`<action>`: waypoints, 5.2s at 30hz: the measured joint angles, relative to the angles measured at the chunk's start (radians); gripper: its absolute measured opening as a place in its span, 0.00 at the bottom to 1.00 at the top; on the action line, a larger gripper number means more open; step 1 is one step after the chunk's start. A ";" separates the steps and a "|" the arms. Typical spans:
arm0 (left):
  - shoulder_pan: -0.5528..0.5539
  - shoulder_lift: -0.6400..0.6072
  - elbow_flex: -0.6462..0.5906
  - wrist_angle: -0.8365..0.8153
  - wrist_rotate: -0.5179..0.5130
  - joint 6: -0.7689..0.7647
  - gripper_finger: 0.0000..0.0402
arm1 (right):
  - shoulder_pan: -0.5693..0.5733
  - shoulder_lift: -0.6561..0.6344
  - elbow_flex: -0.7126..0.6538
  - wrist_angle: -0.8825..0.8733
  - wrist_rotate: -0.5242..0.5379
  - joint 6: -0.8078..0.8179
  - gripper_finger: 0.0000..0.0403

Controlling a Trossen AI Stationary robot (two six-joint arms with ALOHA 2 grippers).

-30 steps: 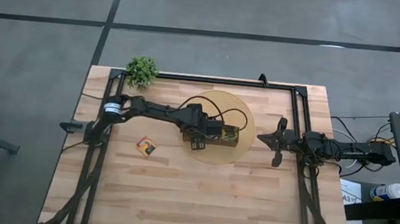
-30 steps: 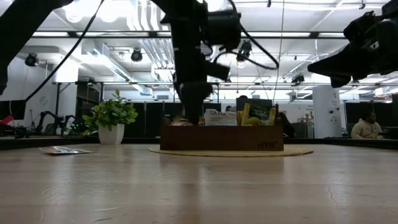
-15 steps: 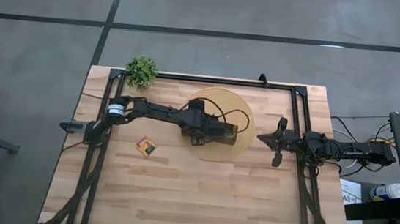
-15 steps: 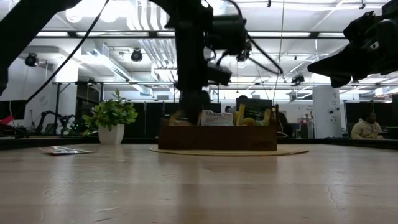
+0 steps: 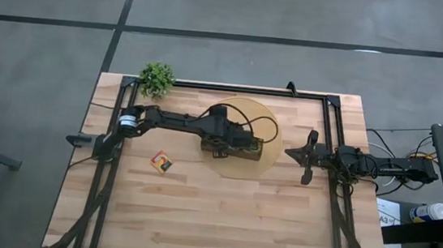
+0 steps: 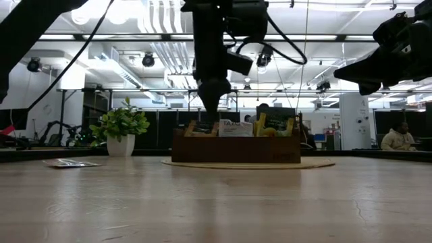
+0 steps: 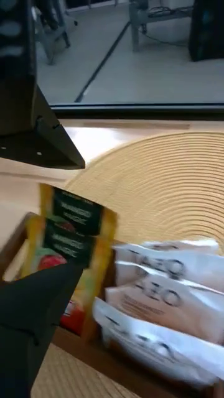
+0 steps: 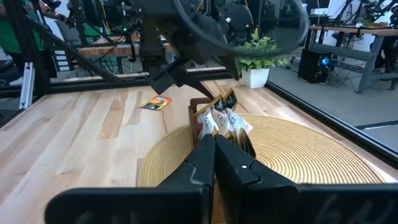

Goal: Pick & Place Tea
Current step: Put the orange tea bag into the left section of the wooden organizer

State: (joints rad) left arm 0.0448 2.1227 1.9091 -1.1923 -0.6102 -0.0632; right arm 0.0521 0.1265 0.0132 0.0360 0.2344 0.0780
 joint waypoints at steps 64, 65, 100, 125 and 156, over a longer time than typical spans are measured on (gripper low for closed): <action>-0.118 -0.322 -0.810 0.120 0.668 -0.780 0.62 | 0.000 0.000 0.000 0.000 0.000 0.000 0.02; -0.116 -0.330 -0.812 0.118 0.653 -0.780 0.62 | 0.000 0.000 0.000 0.000 0.000 0.000 0.02; -0.009 -0.379 -1.068 0.419 0.672 -0.752 0.01 | 0.000 0.001 0.000 0.000 0.000 0.000 0.02; -0.006 -0.876 -1.070 0.755 0.401 -1.417 0.00 | 0.000 0.000 0.000 0.000 0.000 0.000 0.02; -0.038 -0.552 -1.030 1.307 -0.089 -1.984 0.00 | 0.000 0.000 0.000 0.000 0.000 0.000 0.02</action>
State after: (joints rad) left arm 0.0067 1.5703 0.8787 0.1146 -0.6994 -2.0471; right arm 0.0521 0.1268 0.0133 0.0360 0.2344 0.0776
